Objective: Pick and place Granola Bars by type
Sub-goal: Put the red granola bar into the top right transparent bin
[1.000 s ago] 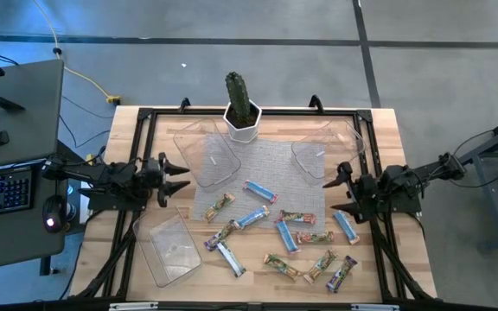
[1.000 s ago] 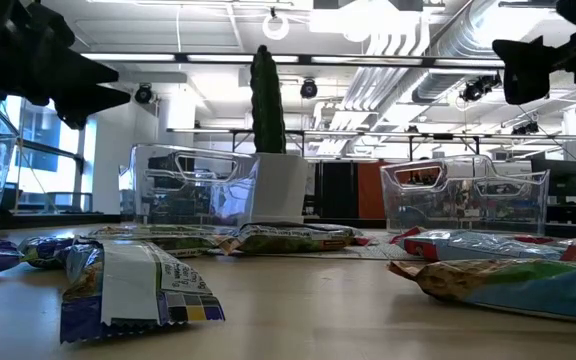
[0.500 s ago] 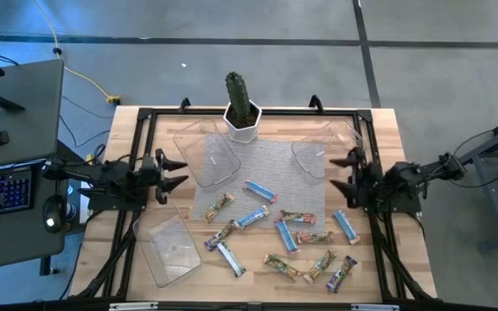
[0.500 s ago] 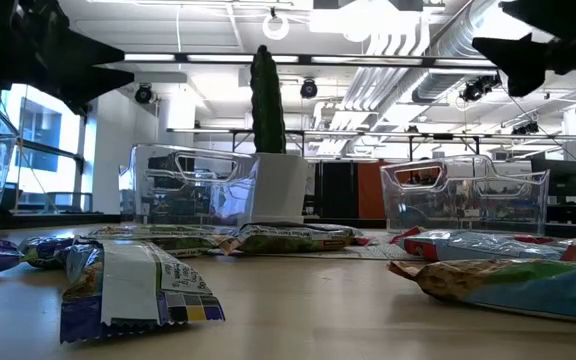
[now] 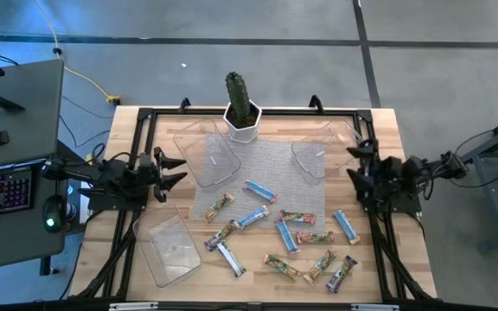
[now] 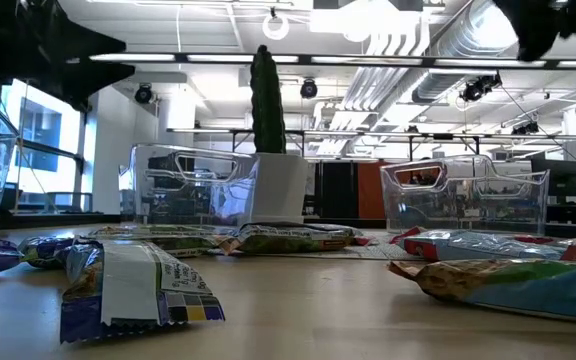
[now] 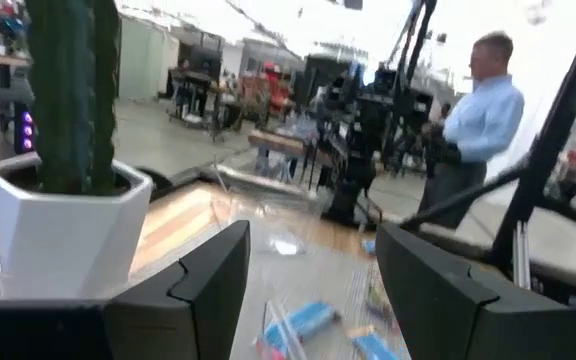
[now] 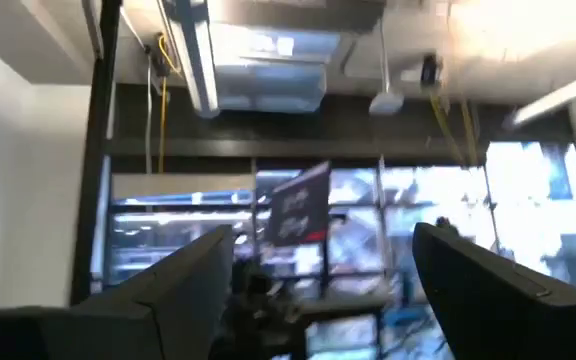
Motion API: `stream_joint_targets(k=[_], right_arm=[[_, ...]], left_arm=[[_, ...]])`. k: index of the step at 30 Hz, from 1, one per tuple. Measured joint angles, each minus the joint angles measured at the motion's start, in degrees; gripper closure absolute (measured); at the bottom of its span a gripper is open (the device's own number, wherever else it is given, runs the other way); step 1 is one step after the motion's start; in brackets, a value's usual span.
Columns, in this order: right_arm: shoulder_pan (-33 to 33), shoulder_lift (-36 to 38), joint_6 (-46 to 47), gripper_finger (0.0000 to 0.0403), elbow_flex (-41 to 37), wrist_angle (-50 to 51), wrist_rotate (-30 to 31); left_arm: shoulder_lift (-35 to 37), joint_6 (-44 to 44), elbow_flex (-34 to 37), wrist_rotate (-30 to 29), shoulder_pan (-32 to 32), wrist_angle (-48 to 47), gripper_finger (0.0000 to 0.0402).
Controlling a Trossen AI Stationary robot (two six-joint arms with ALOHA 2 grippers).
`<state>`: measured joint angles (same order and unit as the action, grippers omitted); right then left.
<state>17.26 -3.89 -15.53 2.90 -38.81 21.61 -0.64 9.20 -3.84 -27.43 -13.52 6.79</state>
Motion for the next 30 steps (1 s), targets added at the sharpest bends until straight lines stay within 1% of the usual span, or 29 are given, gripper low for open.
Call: stream_joint_targets(k=[2, 4, 8, 10, 12, 15, 19, 21, 23, 25, 30], right_arm=[[0.0, -3.0, -2.8, 0.0109, 3.6, 1.2, 0.5], [0.0, -7.6, -4.3, 0.0109, 8.2, 4.5, 1.3], [0.0, -20.6, -3.3, 0.0109, 18.7, 16.8, 4.4], [0.0, -28.1, -0.7, 0.0109, 24.2, 24.4, 7.5], [0.0, -35.5, 2.9, 0.0109, 28.8, 30.3, 10.6], [-0.1, -46.1, 7.9, 0.0109, 33.7, 36.0, 13.4], [-2.2, -58.9, 15.8, 0.0109, 37.7, 36.6, 13.5], [-3.9, -64.4, 22.6, 0.0109, 38.9, 36.8, 13.4], [-5.5, -69.2, 27.9, 0.0109, 39.8, 36.7, 11.9], [-6.6, -73.4, 29.4, 0.0109, 40.4, 36.3, 10.1], [-7.2, -83.8, 27.3, 0.0109, 40.4, 30.8, 8.2]], left_arm=[[0.0, -1.1, 0.0, -1.5, 0.0, 3.3, 0.0188], [0.0, -3.7, -0.5, -1.8, 0.0, 6.2, 0.0188], [-1.1, -8.6, -4.6, -2.2, 0.0, 5.9, 0.0188], [-2.8, -10.9, -8.1, -3.3, 0.0, 3.9, 0.0188], [-5.4, -12.7, -12.7, -4.2, 0.0, -0.3, 0.0188], [-10.9, -13.3, -20.2, -7.4, 0.0, -8.4, 0.0188], [-19.2, -13.3, -29.0, -11.4, 0.0, -17.0, 0.0188], [-22.8, -13.3, -32.3, -13.2, 0.0, -18.6, 0.0188], [-25.4, -13.3, -34.3, -15.3, 0.0, -18.9, 0.0188], [-27.6, -13.3, -35.8, -16.8, 0.0, -18.8, 0.0189], [-30.4, -13.3, -36.3, -18.5, 0.0, -19.3, 0.0189]])
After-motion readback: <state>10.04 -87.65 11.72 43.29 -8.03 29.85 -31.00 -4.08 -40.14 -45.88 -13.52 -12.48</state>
